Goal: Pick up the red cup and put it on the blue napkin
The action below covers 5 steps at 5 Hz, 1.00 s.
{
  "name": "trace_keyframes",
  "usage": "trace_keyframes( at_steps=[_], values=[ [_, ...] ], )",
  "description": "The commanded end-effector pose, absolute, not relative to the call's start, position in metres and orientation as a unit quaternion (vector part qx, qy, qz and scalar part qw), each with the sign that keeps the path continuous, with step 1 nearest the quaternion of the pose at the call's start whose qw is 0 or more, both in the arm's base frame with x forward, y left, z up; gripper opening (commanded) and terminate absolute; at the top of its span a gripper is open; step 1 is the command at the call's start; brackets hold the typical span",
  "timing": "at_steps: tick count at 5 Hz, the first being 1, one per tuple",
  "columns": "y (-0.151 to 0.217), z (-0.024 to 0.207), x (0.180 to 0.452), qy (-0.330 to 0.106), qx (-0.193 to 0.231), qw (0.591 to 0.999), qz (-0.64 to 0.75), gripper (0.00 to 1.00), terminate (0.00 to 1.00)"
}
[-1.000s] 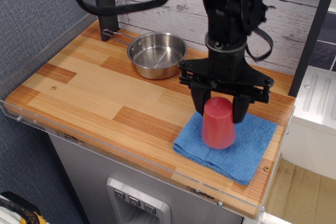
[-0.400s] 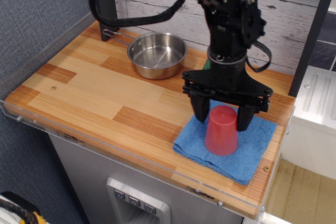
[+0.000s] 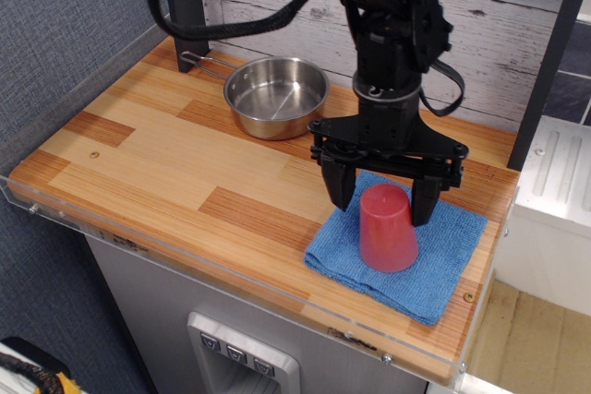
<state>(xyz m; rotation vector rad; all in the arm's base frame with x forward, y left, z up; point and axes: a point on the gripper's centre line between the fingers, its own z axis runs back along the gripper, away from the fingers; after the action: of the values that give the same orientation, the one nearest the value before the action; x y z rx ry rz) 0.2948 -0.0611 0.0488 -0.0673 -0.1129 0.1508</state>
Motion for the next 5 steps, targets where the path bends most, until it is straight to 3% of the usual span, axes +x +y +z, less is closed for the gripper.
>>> trace_keyframes(
  at_steps=[1, 2, 3, 5],
  values=[
    [-0.062, 0.090, 0.301, -0.111, -0.067, 0.988, 0.083, 1.00, 0.00],
    [-0.065, 0.103, 0.307, -0.117, -0.079, 0.986, 0.085, 1.00, 0.00],
    [-0.041, 0.110, 0.311, -0.131, -0.042, 0.984, 0.117, 1.00, 0.00],
    [0.008, 0.121, 0.324, -0.152, -0.038, 0.971, 0.182, 1.00, 0.00]
  ],
)
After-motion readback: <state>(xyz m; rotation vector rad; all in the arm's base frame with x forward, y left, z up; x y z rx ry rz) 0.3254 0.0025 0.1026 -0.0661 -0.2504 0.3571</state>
